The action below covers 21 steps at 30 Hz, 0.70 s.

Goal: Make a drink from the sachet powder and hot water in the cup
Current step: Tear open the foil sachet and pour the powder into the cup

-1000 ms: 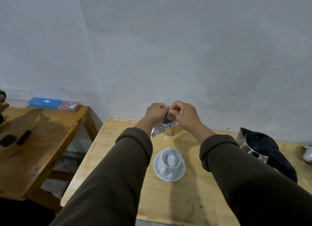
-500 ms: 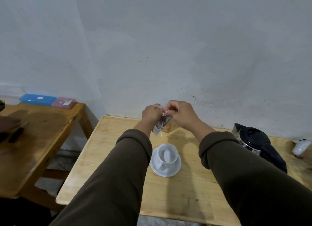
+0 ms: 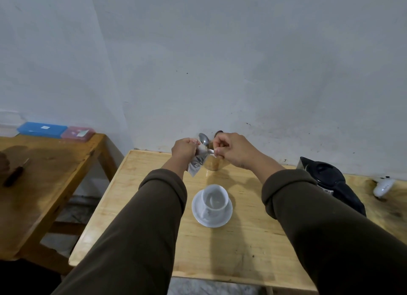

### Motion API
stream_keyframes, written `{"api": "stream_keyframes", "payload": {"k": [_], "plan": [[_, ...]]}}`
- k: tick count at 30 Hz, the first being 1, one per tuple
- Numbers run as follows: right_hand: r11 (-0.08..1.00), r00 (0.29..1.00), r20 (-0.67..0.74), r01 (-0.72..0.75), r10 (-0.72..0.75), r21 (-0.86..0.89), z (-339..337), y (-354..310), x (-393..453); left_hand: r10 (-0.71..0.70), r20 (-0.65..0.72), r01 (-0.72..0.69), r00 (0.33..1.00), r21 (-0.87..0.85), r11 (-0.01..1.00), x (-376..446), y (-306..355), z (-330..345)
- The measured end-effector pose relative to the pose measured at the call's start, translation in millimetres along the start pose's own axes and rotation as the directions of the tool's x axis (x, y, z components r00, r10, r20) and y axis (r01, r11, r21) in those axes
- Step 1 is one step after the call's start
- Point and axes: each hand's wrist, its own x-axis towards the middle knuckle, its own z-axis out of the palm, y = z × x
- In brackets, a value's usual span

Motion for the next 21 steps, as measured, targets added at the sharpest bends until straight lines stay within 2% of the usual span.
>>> {"api": "stream_keyframes", "payload": {"k": [3,8,11,16,21], "plan": [[0.999,1.000,-0.002,-0.015,0.015,0.044,9.2,9.0,-3.4,0.014,0.030,-0.014,0.999,-0.022,1.000,-2.8,-7.0,4.7],[0.982,0.999,0.023,0.032,-0.028,-0.184,34.7,35.7,-14.3,-0.018,0.106,0.021,0.994,-0.029,0.999,-7.8,-35.4,10.4],[0.959,0.998,0.066,0.040,-0.022,-0.281,53.9,56.2,-21.9,-0.104,0.144,0.106,0.984,-0.004,0.994,-12.8,-54.1,13.8],[0.952,0.987,0.148,-0.010,0.058,-0.305,77.8,82.4,-30.4,-0.298,0.163,0.301,0.941,0.002,0.954,-22.7,-76.3,25.1],[0.942,0.979,0.168,-0.058,0.119,-0.331,93.9,99.8,-38.3,-0.385,0.101,0.384,0.917,0.037,0.923,-27.1,-94.3,40.8]]}}
